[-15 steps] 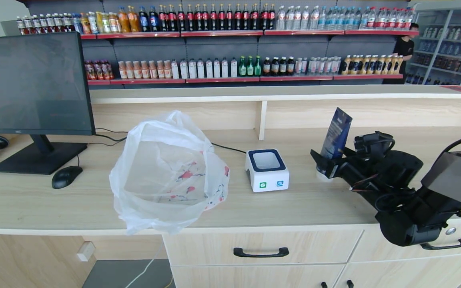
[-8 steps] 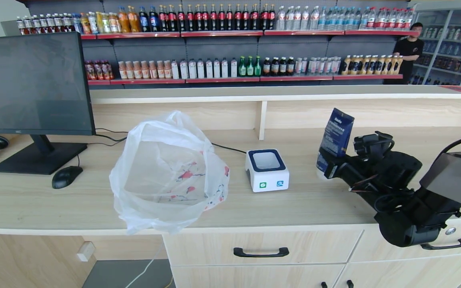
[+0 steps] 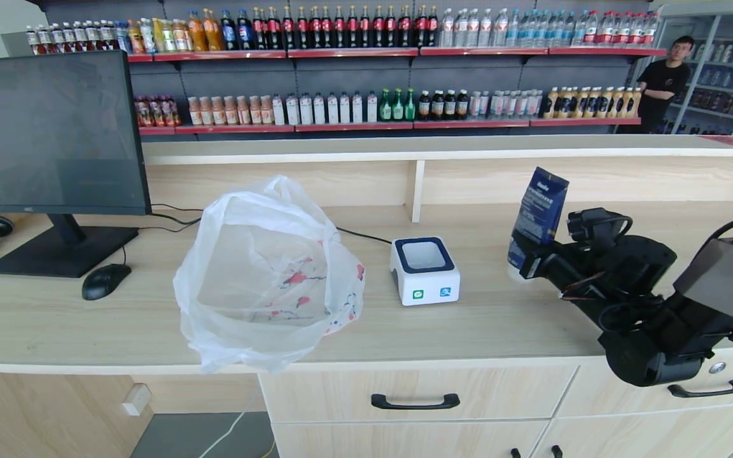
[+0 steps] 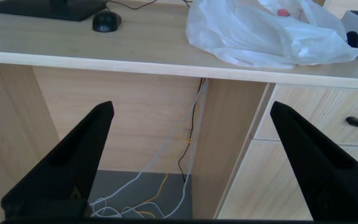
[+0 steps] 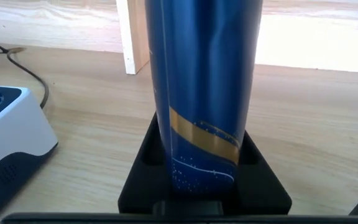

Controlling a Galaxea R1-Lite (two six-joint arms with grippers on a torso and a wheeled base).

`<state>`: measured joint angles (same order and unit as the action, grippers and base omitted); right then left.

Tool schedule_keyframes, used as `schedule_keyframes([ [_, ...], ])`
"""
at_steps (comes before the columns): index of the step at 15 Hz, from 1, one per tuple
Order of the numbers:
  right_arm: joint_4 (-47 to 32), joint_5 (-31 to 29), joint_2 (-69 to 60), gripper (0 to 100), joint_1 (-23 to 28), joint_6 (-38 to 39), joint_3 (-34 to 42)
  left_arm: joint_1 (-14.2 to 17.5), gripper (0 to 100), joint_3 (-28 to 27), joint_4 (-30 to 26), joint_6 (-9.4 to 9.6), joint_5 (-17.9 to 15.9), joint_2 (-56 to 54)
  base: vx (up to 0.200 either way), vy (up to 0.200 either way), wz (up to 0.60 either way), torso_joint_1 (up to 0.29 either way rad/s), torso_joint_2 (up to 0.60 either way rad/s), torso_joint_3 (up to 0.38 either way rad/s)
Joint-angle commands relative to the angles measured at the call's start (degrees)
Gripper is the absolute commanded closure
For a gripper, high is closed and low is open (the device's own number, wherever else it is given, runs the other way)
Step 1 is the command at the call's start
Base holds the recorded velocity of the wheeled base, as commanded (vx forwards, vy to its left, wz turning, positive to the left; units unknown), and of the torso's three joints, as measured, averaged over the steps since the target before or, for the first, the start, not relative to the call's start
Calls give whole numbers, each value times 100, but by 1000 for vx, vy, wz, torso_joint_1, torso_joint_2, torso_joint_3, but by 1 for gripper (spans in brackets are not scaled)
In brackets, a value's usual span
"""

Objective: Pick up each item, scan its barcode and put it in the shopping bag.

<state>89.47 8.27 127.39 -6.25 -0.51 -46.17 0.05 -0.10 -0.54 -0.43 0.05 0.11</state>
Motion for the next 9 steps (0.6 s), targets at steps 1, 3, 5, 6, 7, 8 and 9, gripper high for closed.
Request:
schedule_keyframes([
  [1,53,8,-303,100,-16,-2,11,4,0,1,1,-1,4,-2,0,0,0,0,0,0],
  [3,53,8,-487,100,-16,-2,11,4,0,1,1,-1,4,-2,0,0,0,0,0,0],
  [5,53,8,-689,100,-34,-2,46,-5,0,1,1,-1,4,-2,0,0,0,0,0,0],
  [6,53,8,-856,100,-60,-2,73,4,0,1,1,-1,4,-2,0,0,0,0,0,0],
  [7,53,8,-935,100,-69,-2,81,4,0,1,1,-1,4,-2,0,0,0,0,0,0],
  [8,53,8,-1129,100,-95,-2,169,4,0,1,1,-1,-5,-2,0,0,0,0,0,0],
  [9,53,8,-1313,100,-130,-2,301,-5,0,1,1,-1,-5,-2,0,0,0,0,0,0],
])
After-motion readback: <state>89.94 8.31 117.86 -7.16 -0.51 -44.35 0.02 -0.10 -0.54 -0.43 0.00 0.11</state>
